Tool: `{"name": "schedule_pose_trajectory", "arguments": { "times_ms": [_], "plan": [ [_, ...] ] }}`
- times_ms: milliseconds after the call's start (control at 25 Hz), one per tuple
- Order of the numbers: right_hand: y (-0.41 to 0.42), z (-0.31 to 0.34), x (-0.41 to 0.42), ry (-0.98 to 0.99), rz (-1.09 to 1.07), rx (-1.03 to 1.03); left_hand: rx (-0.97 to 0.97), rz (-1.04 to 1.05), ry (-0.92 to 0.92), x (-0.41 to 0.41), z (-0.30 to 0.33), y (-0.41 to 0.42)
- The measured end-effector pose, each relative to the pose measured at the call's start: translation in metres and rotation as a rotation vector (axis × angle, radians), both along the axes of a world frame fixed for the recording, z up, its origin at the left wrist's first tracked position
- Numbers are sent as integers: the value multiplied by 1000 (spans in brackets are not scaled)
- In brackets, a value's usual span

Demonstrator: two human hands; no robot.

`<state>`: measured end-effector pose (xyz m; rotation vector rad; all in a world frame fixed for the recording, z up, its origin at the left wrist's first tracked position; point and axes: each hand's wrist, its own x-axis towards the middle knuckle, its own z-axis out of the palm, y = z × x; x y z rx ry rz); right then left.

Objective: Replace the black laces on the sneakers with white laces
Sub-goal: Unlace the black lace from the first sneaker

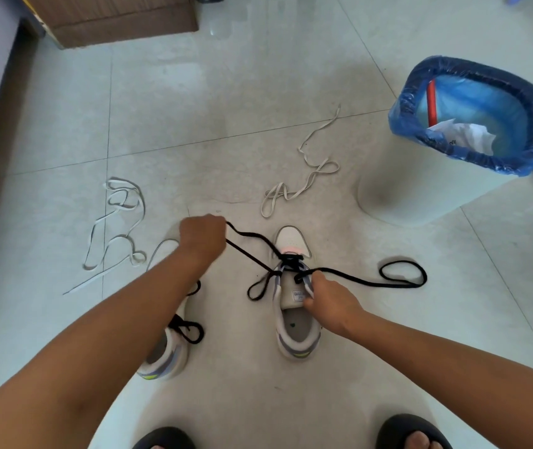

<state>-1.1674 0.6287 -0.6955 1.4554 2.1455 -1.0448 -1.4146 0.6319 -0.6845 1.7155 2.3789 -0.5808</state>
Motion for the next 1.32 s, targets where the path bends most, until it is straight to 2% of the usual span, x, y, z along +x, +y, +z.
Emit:
{"name": "schedule_pose_trajectory", "arguments": {
  "times_ms": [120, 200, 280, 400, 480, 560, 680, 760, 800, 920, 1000, 1040, 1120, 1200, 1320],
  "plan": [
    [-2, 0, 10, -6, -15, -8, 37, 188, 126, -52, 11, -2],
    [-2, 0, 14, -2, -21, -7, 18, 244, 48, -59, 10, -6],
    [-3, 0, 13, 7, -19, -6, -52, 295, -208, -36, 9, -7],
    [-4, 0, 13, 8, -8, -2, -219, 426, -748, 21, -2, -16],
    [-4, 0, 13, 9, -10, 1, -293, 557, -1005, 49, -9, -22],
    [-4, 0, 14, 12, -13, 3, -336, 690, -1146, 65, -13, -23],
    [-4, -1, 14, 3, -8, 14, -308, 823, -1260, 75, -15, -21],
    [-4, -2, 14, 2, 1, 16, -193, 780, -1206, 75, -18, -19],
    [-3, -2, 13, 0, 3, 14, -112, 689, -1105, 72, -19, -18],
    [-2, -1, 14, -10, 1, 1, 63, 338, -577, 46, -16, -15],
    [-3, -2, 16, -8, -15, -12, 63, 222, -244, 11, -10, -14],
    [-4, -2, 17, -5, -25, -19, 28, 230, -157, -7, -7, -15],
    [-5, -2, 20, 4, -28, -34, -57, 272, -218, -24, 0, -18],
    [-3, -1, 22, 19, -37, -41, -169, 145, -401, -7, 8, -22],
    [8, 2, 20, 117, -171, 45, -288, -35, -586, 48, 10, -34]
  ]
}}
